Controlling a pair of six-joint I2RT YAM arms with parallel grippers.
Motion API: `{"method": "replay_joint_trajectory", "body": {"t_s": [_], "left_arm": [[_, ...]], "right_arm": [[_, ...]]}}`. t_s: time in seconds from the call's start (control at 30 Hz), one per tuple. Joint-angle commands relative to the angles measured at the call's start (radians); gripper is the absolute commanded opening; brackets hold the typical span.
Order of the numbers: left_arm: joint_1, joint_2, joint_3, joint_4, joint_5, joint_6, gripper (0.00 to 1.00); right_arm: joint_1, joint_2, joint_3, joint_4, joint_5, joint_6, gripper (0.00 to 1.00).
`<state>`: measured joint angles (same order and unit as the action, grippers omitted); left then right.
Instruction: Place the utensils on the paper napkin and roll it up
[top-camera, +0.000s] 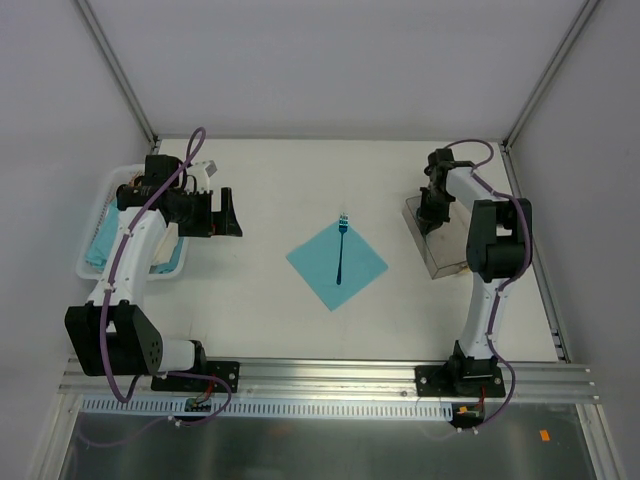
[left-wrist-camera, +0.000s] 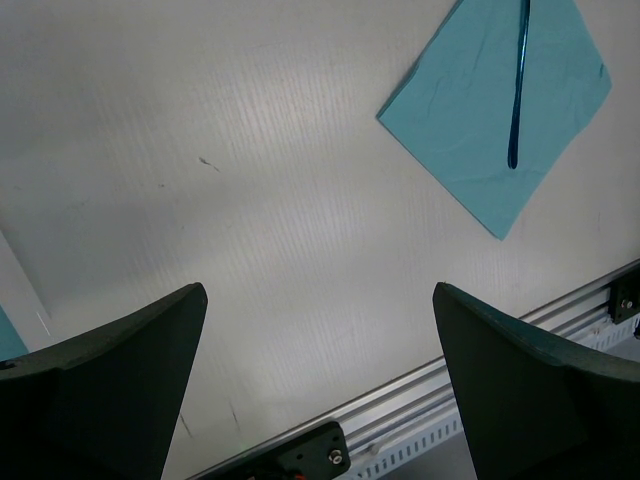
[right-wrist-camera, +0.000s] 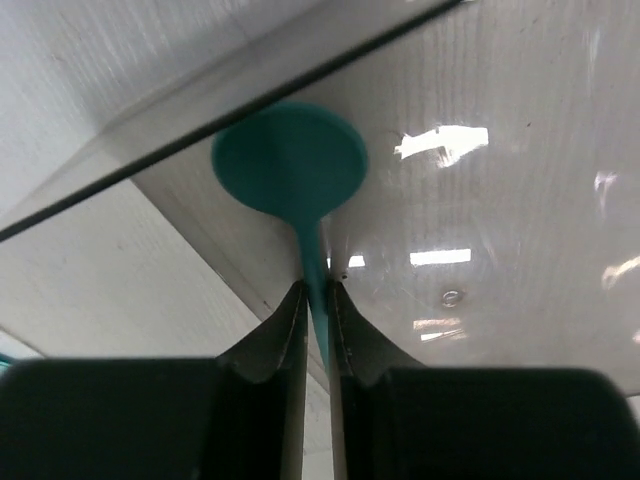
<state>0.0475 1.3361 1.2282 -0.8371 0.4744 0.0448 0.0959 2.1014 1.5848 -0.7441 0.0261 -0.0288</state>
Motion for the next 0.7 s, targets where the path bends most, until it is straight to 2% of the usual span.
{"method": "replay_joint_trajectory", "body": {"t_s": [0.0,0.07,0.27,0.43,0.53,0.67], "left_arm": [[0.008,0.009,0.031,-0.017,0.01,0.02,0.99],[0.008,0.009,0.036,-0.017,0.012,0.018,0.99],[0.008,-0.011,0.034,-0.017,-0.003,0.018,0.99],[0.012,-0.018,0.036,-0.016,-0.034,0.003,0.99],[0.022,-0.025,0.039,-0.016,-0.037,-0.005,0.99],[0.031,-0.028,0.04,-0.016,-0.031,-0.017,0.99]], "right_arm": [[-0.002,-0.014,-0.019,0.011,0.015,-0.008,0.09],[-0.002,-0.046,-0.014,0.002,0.026,-0.008,0.0],[-0.001,-0.272,0.02,-0.035,0.136,0.003,0.0],[0.016,-0.349,0.156,-0.119,0.106,0.021,0.0],[0.074,-0.366,0.158,-0.118,0.04,0.105,0.0],[0.264,-0.366,0.034,-0.022,-0.006,0.263,0.0]]}}
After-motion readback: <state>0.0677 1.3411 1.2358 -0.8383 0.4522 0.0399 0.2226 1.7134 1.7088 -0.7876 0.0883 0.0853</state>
